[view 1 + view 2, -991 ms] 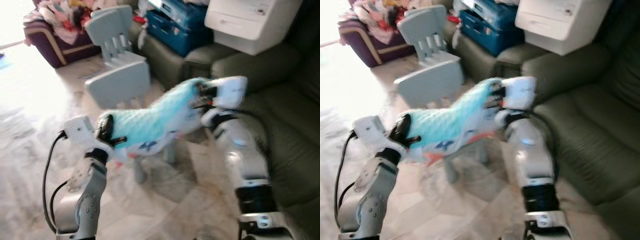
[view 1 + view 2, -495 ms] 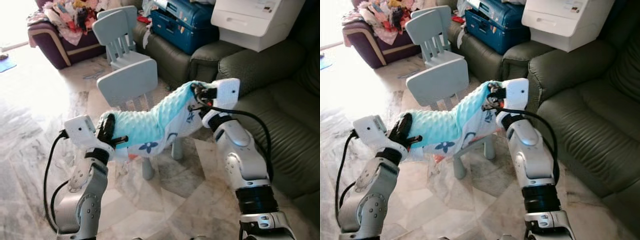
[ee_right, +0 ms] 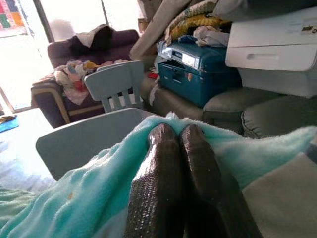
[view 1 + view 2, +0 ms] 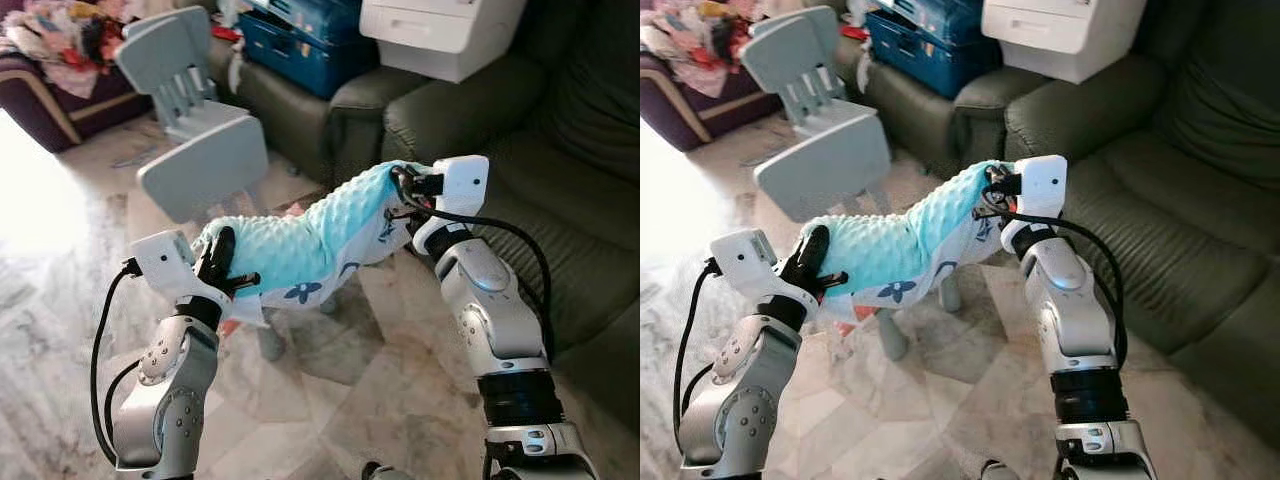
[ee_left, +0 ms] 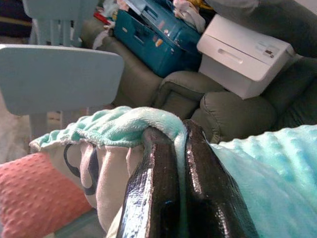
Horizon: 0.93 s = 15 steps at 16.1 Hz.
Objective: Move the pillow to the sofa
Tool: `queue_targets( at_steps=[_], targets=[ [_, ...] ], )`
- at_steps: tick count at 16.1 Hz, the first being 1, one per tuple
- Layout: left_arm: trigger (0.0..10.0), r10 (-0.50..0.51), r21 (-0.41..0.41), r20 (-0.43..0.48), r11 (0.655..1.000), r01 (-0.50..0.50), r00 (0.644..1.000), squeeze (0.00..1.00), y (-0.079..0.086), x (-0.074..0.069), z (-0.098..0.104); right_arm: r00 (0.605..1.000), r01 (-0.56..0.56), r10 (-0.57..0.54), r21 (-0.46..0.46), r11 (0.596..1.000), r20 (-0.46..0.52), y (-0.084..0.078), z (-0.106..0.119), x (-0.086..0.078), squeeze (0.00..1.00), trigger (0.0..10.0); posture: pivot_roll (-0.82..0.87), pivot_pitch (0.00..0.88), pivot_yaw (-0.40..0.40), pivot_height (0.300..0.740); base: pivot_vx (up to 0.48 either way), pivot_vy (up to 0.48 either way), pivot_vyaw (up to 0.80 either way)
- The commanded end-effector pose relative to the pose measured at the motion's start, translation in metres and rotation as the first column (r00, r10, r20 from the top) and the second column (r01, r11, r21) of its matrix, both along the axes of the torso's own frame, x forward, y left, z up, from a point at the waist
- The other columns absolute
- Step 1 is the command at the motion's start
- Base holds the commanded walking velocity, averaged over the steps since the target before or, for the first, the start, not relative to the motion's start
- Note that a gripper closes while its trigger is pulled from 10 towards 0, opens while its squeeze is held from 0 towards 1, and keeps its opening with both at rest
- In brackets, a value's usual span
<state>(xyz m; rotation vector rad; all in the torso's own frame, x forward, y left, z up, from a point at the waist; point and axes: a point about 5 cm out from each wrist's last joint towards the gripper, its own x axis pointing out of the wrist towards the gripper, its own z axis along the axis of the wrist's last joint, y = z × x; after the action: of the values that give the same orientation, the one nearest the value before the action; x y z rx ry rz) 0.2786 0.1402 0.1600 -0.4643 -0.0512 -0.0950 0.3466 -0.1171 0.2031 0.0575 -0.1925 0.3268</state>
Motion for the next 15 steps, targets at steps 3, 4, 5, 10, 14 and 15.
queue_targets(
  at_steps=[3, 4, 5, 10, 14, 15],
  targets=[
    [0.0, -0.019, -0.005, 0.023, 1.000, 0.019, 1.000, 0.00, -0.0031, -0.0008, 0.0034, 1.000, -0.023, 0.023, 0.008, 1.000, 0.019, 0.0067, 0.0068, 0.0000, 0.00, 10.0, -0.26, 0.132, 0.093, 0.740, 0.000, 0.000, -0.79],
    [0.0, -0.024, -0.007, 0.024, 1.000, 0.024, 0.999, 0.00, -0.0040, -0.0006, 0.0032, 1.000, -0.023, 0.023, 0.010, 1.000, 0.017, 0.0068, 0.0066, 0.0000, 0.00, 10.0, -0.26, 0.132, 0.092, 0.740, 0.000, 0.000, -0.79],
    [0.0, -0.028, -0.007, 0.024, 1.000, 0.028, 0.999, 0.00, -0.0053, -0.0009, 0.0030, 1.000, -0.024, 0.024, 0.009, 1.000, 0.018, 0.0067, 0.0066, 0.0000, 0.00, 10.0, -0.26, 0.132, 0.092, 0.740, 0.000, 0.000, -0.79],
    [0.0, -0.039, -0.006, 0.027, 0.999, 0.039, 0.999, 0.00, -0.0068, -0.0014, 0.0030, 1.000, -0.025, 0.025, 0.009, 1.000, 0.016, 0.0064, 0.0063, -0.0002, 0.00, 10.0, -0.26, 0.132, 0.093, 0.740, 0.000, 0.000, -0.79],
    [0.0, -0.052, 0.003, 0.035, 0.999, 0.052, 0.998, 0.00, -0.0071, -0.0009, 0.0035, 1.000, -0.026, 0.026, 0.007, 1.000, 0.016, 0.0066, 0.0060, -0.0003, 0.00, 10.0, -0.26, 0.130, 0.093, 0.740, 0.000, 0.000, -0.79],
    [0.0, -0.056, 0.012, 0.039, 0.998, 0.056, 0.998, 0.00, -0.0067, -0.0014, 0.0033, 0.999, -0.028, 0.028, 0.007, 1.000, 0.023, 0.0066, 0.0070, -0.0002, 0.00, 10.0, -0.26, 0.126, 0.092, 0.740, 0.000, 0.000, -0.79]
  ],
)
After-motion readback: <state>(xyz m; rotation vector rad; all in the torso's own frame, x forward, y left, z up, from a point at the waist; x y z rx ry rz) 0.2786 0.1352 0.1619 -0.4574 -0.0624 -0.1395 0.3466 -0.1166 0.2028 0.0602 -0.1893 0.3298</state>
